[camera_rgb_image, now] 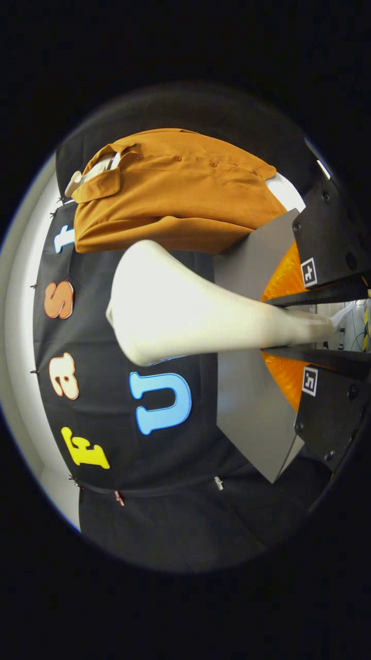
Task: Iron the clothes twice with a garment steamer, once on the left side and once on the right side.
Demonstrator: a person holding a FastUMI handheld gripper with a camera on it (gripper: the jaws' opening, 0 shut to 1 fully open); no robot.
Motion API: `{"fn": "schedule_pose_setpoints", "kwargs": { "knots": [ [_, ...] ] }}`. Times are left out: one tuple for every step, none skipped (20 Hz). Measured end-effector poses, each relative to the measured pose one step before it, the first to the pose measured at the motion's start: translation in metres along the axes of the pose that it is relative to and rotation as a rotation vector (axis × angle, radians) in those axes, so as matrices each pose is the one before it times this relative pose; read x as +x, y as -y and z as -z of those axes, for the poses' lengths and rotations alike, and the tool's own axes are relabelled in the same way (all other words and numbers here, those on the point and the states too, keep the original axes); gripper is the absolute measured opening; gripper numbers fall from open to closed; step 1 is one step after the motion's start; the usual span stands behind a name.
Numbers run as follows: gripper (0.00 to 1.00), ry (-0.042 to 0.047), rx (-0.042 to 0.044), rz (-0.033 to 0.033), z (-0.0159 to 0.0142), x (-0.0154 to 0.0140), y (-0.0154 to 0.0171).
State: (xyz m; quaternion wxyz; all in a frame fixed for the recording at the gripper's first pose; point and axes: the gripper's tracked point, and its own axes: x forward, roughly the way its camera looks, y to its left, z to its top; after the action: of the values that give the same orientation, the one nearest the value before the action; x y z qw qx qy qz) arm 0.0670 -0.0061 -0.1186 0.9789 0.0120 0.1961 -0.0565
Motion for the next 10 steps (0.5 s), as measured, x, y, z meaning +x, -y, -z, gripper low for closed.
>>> {"fn": "schedule_pose_setpoints", "kwargs": {
  "knots": [
    [0.41, 0.01598, -0.00113, 0.00369, -0.00487, -0.00562, 0.00019],
    [0.41, 0.01389, 0.00319, 0.00024, -0.00375, -0.00625, 0.00015],
    [0.41, 0.01439, 0.00248, 0.00390, -0.00382, -0.00698, 0.00221],
    [0.41, 0.01597, 0.00013, 0.01159, -0.00446, -0.00643, 0.00516],
    [0.41, 0.01651, -0.00374, 0.01637, -0.00520, -0.00680, 0.00764],
    [0.41, 0.01749, -0.00112, 0.01621, -0.00441, -0.00613, 0.00897],
    [0.41, 0.01276, -0.00209, 0.01491, -0.00496, -0.00518, 0.01008],
    [0.41, 0.01085, 0.00143, 0.01309, -0.00418, -0.00445, 0.01066],
    [0.41, 0.01137, 0.00602, 0.01195, -0.00468, -0.00229, 0.01258],
    [0.41, 0.01027, 0.00653, 0.01271, -0.00482, -0.00227, 0.01297]
  ]
}}
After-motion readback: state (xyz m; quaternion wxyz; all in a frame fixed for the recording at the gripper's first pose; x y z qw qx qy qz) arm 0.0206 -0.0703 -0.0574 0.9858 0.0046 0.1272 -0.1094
